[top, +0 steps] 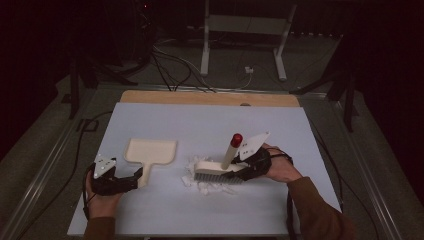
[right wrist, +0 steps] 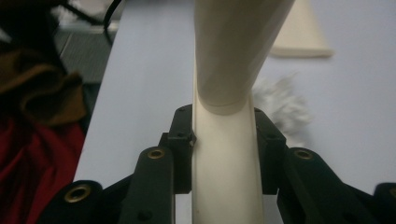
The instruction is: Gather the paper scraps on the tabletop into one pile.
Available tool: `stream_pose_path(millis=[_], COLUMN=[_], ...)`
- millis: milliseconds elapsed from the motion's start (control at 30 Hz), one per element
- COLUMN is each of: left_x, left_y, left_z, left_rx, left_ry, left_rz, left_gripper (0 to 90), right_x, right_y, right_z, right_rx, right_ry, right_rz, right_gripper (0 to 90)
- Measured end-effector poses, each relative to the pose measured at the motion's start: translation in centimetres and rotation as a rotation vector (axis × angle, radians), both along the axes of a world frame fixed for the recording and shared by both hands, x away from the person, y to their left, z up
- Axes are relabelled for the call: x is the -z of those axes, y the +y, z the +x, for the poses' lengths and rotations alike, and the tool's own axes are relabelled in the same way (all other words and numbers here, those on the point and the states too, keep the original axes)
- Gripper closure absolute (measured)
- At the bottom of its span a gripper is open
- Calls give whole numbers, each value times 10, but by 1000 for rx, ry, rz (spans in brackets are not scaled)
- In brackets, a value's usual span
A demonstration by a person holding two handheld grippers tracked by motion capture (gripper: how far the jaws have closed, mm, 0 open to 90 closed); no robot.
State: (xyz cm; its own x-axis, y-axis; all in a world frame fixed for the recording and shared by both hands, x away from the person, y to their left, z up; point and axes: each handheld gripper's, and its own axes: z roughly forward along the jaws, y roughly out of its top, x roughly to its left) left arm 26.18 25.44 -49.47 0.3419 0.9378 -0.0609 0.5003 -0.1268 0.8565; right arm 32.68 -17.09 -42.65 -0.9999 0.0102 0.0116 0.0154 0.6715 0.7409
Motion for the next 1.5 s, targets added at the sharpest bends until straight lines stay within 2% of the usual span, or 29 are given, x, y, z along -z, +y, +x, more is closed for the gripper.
stream_pose_path(millis=[200,500,600,900,1133,1400,1500], left_x=[0,0,0,1,1,1,1], left_y=[0,1,1,1,1,1,1], left_z=[0,0,0,0,0,0,0], left_rx=[-2,-3,-4,-3,-2,-3,-3], left_ry=[-1,1,1,1,2,2,3], left_rz=[0,-1,-1,0,1,0,0], left_gripper=[5,5,5,5,5,5,5], right_x=[14,27,31,33,32,34,32], right_y=[7,15,17,19,20,17,14], right_z=[-7,-5,-3,12,24,36,37], right_rx=[-51,-97,-76,-13,29,118,129], right_ry=[24,47,34,-19,-73,-90,-91], right_rz=[-49,-90,-104,-92,-107,-92,-86], right_gripper=[673,673,673,674,673,674,674])
